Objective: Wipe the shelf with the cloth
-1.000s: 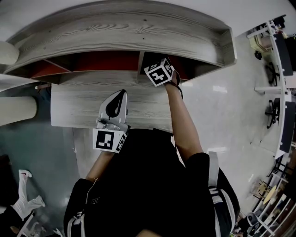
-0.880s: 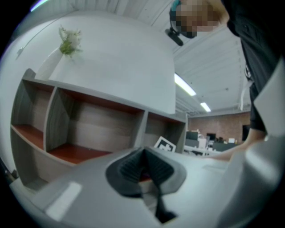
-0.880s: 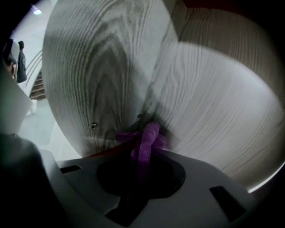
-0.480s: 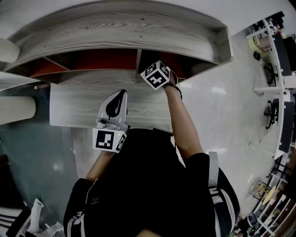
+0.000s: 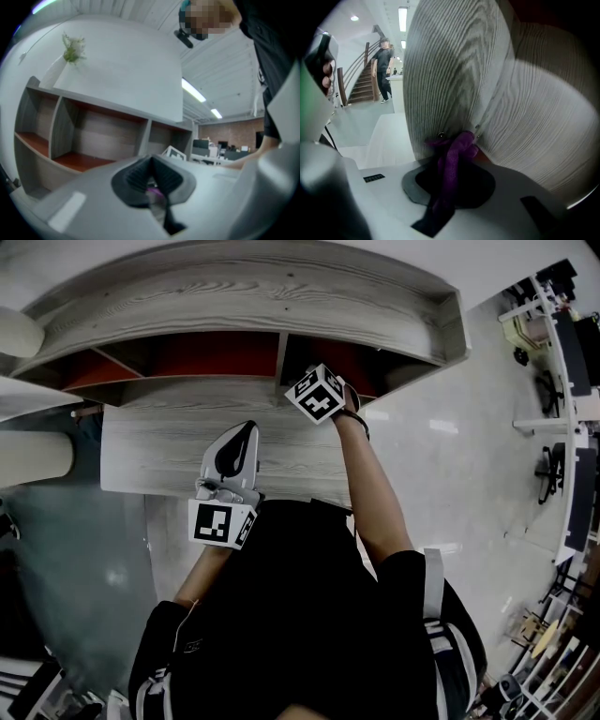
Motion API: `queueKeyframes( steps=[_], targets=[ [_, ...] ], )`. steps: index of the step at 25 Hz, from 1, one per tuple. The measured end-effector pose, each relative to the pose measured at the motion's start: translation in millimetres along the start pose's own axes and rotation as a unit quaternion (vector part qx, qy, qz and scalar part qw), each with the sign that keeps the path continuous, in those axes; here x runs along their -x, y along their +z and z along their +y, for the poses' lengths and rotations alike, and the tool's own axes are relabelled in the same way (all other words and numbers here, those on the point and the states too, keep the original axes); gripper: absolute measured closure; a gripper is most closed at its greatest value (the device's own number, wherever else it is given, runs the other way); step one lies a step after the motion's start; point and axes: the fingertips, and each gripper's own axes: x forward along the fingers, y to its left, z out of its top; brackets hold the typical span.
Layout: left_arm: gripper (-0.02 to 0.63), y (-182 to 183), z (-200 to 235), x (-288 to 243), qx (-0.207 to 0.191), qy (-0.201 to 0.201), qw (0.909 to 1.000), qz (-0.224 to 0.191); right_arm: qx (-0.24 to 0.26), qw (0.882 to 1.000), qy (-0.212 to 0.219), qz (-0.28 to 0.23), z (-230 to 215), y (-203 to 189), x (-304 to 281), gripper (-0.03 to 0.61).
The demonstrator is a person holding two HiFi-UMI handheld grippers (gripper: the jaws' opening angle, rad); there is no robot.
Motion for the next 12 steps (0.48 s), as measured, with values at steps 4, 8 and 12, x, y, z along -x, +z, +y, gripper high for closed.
queueKeyframes(
  steps=[4,8,12],
  targets=[
    [0.612,0.3,0.6,3.0,0.0,0.002,1.0,-0.002,0.002,1.0,0.007,0.001,6.8,-2.1,2.6,0.531],
    [0.611,1.8,-1.2,4.3,0.0,0.0,1.0,-0.005,0.009,1.0,0.002,0.007,15.0,-5.3,6.9,0.531],
    [0.612,2.1,-3.1,5.0,0.0,-0.005,1.0,-0.008,0.004,1.0,0.015,0.008,25.3,-8.1,12.2,0.531]
  ],
)
